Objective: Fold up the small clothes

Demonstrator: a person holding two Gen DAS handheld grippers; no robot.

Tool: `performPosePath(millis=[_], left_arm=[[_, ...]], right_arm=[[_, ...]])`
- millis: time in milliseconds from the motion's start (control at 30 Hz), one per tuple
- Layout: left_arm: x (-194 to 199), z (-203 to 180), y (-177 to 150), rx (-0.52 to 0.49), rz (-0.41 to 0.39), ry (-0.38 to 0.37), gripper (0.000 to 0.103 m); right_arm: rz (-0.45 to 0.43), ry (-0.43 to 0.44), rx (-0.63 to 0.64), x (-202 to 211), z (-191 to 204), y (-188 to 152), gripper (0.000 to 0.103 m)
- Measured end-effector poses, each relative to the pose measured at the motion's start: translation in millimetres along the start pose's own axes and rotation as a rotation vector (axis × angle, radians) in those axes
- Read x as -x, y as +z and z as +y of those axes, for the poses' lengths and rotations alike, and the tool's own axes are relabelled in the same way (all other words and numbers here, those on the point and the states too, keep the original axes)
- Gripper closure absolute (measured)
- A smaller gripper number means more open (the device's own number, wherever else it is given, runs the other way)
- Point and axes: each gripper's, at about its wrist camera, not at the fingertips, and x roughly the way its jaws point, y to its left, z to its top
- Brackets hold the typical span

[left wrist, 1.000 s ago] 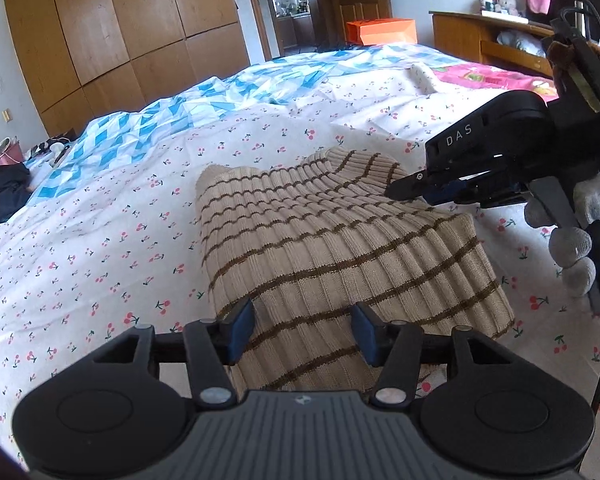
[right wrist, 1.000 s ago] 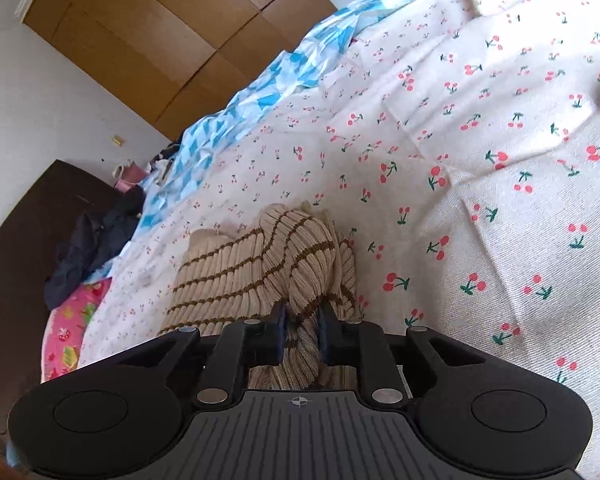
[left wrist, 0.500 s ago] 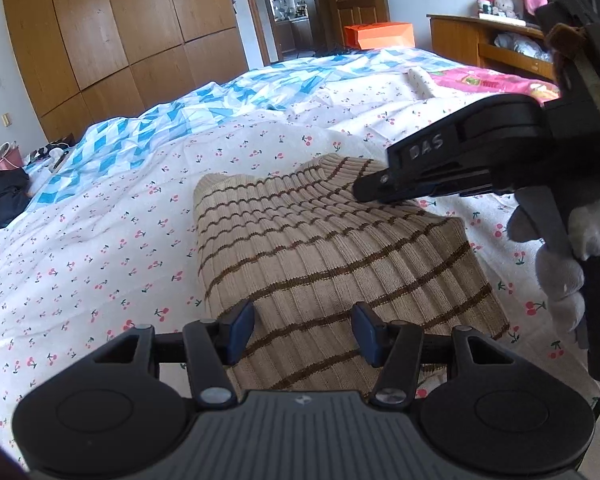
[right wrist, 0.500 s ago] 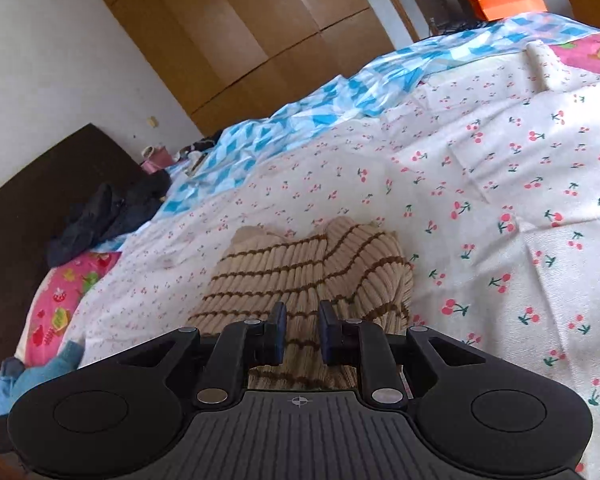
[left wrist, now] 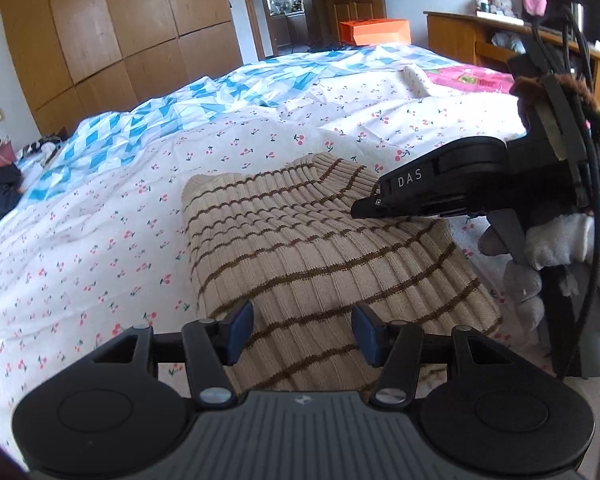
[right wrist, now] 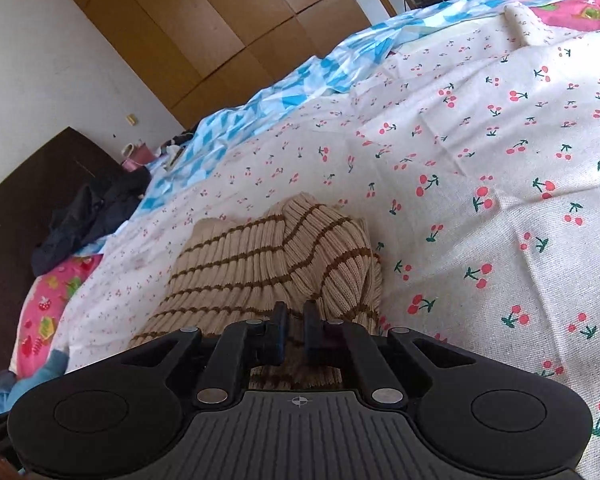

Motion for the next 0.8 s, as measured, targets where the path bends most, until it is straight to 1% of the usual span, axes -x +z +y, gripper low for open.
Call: performPosePath(millis=[33,100,133,167,233,267,333,467,567,700,800], left_arm=[[4.0,2.1,-1.2,0.014,-0.001,-0.002,0.045],[8.9,5.0,-2.3,0.03,-0.005,0.008,0.045],[9.6,5.9,-2.7,0.035,-0.005,0.014,0.045],[9.1,7.5,-3.0,0.044,0.0,0.021,0.045],[3.7,10.1,-4.7,0.072,0.039,0.026,0.045],[0.2,11.1,-6.8,0.086,0.061,0.026,0.045],[-1.0,12.3,-10.8,0.102,0.078,0.025,0.045],[11.1,11.5,-13.0,0.101,0.073,0.027,0.045],[21.0,13.5,-16.9,0.086,0.063,0.054,0.045],[29.9,20.6,-35.3,0.102,0.081,0.064,0.045],[34.6,15.6,-51.4,0.063,0.073,0.082,0.045]], right_arm=[[-0.005,0.003,0.001,3.4,1.3,0.1,0.098],[-0.024,0.012,0.006,11.4,5.3,0.5,0.094],[-0.037,0.014,0.017,15.7,7.7,-0.1,0.088],[-0.046,0.011,0.034,19.1,10.4,-0.9,0.085],[-0.039,0.002,0.065,19.7,13.5,-2.1,0.085],[-0.018,-0.012,0.073,16.1,13.4,-2.5,0.086],[0.003,-0.034,0.08,10.5,11.7,-4.2,0.088],[-0.018,-0.026,0.066,16.7,12.1,-2.7,0.088],[-0.027,-0.023,0.062,25.1,16.4,-3.9,0.085],[-0.028,-0.026,0.044,35.1,22.4,-8.2,0.085],[-0.024,-0.008,0.044,48.7,30.3,-17.2,0.085]])
